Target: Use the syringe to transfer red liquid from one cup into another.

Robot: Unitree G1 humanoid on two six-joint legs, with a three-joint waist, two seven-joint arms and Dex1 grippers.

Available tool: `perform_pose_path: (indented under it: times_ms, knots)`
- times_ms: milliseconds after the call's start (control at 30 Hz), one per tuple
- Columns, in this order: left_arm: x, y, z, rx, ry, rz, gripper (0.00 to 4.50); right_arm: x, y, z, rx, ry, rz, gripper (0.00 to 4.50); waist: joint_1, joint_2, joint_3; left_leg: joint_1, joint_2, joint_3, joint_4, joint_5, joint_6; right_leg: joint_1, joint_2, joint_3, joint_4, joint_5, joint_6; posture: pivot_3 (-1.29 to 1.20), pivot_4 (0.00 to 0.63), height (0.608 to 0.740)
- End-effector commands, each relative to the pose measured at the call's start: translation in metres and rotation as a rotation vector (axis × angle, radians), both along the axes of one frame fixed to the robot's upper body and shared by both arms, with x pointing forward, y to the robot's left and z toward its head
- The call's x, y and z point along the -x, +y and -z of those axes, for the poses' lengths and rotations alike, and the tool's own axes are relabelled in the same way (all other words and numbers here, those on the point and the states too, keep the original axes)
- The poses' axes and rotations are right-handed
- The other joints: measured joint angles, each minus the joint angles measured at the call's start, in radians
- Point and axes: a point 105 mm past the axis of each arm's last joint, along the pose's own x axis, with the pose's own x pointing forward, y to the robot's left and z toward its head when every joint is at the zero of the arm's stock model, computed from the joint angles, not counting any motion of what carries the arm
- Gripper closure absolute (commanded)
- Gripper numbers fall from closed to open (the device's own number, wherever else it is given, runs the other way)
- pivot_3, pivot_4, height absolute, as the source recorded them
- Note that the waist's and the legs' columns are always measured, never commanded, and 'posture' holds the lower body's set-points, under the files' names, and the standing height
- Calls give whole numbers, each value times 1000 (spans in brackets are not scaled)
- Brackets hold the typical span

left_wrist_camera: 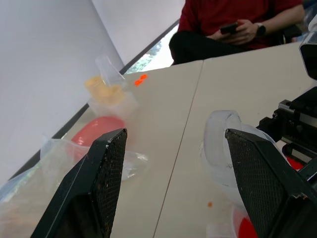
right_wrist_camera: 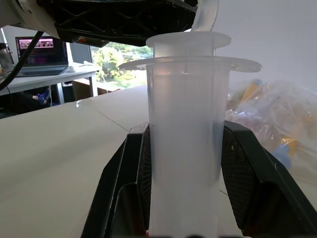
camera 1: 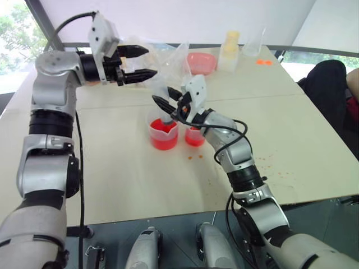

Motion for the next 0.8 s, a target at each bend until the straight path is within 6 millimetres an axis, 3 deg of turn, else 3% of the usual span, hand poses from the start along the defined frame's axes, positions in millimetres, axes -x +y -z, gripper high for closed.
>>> perform_pose_path:
  times_ms: [33, 167, 267, 467, 800]
  knots:
    - [-1, 2, -16, -22, -81, -31, 1187, 16, 12, -23, -50, -84, -59, 3069, 0, 0, 0, 0, 0, 0, 0, 0, 0, 0, 0, 0, 0, 0, 0, 0, 150, 740]
    - [0, -4, -18, -37, -106, -13, 1187, 20, 19, -20, -50, -80, -72, 3069, 0, 0, 0, 0, 0, 0, 0, 0, 0, 0, 0, 0, 0, 0, 0, 0, 150, 740]
    - [5, -9, -20, -30, -104, 31, 2048, 23, 25, -18, -52, -74, -78, 3069, 0, 0, 0, 0, 0, 0, 0, 0, 0, 0, 0, 0, 0, 0, 0, 0, 150, 740]
    - [12, -14, -22, -28, -96, 77, 4466, 28, 37, -8, -37, -64, -97, 3069, -1, 0, 0, 0, 0, 0, 0, 0, 0, 0, 0, 0, 0, 0, 0, 0, 150, 740]
    - [17, -20, -44, 2, -144, 95, 4491, 31, 47, 7, -4, -47, -118, 3069, -1, 0, 0, 0, 0, 0, 0, 0, 0, 0, 0, 0, 0, 0, 0, 0, 150, 740]
